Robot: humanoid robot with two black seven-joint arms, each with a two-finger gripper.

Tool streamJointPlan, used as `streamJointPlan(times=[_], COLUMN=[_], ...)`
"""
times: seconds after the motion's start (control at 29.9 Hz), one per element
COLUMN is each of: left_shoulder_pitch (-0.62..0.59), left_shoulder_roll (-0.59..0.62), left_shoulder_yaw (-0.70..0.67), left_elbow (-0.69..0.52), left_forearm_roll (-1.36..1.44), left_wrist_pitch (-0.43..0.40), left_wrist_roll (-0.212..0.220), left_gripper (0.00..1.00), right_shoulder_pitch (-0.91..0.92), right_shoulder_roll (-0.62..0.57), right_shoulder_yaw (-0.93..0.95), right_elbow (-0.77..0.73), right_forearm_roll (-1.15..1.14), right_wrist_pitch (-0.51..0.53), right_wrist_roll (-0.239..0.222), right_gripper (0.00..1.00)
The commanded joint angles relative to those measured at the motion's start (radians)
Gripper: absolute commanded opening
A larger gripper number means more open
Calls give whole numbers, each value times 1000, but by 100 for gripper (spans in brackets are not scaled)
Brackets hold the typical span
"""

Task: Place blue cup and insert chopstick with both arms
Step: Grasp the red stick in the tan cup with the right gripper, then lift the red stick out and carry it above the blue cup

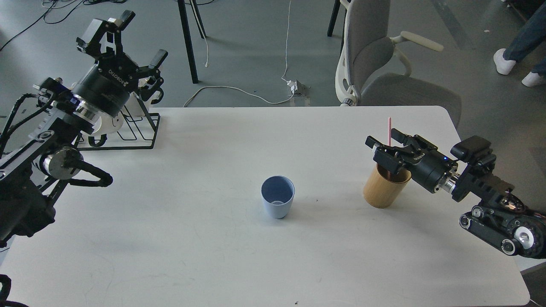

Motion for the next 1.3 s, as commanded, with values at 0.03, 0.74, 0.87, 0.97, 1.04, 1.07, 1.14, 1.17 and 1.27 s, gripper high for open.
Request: streamJointPlan(times=[0.03,0.74,0.87,0.97,1.04,1.07,1.14,1.17,1.27], left_shoulder_pitch=[1,22,28,30,31,31,36,45,63], left_shoulder_roll=[0,-23,-23,-27,-46,-63,-91,-105,-149], left_shoulder_yaw=[1,-1,-1,-1,-1,-1,1,1,18], left_elbow=[13,27,29,39,79,110,176,209,320], left_forearm_roll=[-1,-3,-3,-3,-3,-3,-1,-1,2], left_wrist_pitch=[0,0,0,0,0,0,0,0,0], left_wrist_roll=[0,0,0,0,0,0,0,0,0], left_gripper=[99,99,99,99,99,99,99,99,99], right_shoulder_pitch=[-2,11,18,53,109,145,214,242,307], right_shoulder_roll=[-7,-78,-150,-240,-276,-285,-283,-277,-183], right_shoulder_yaw=[0,15,92,170,190,189,182,179,161], right_elbow=[7,39,121,213,272,299,327,332,323], right_forearm_roll=[1,10,18,37,121,183,272,296,307], right_wrist_pitch=[-5,-5,4,15,36,50,62,62,64], right_wrist_roll=[0,0,0,0,0,0,0,0,0], right_gripper=[31,0,0,0,0,0,0,0,0])
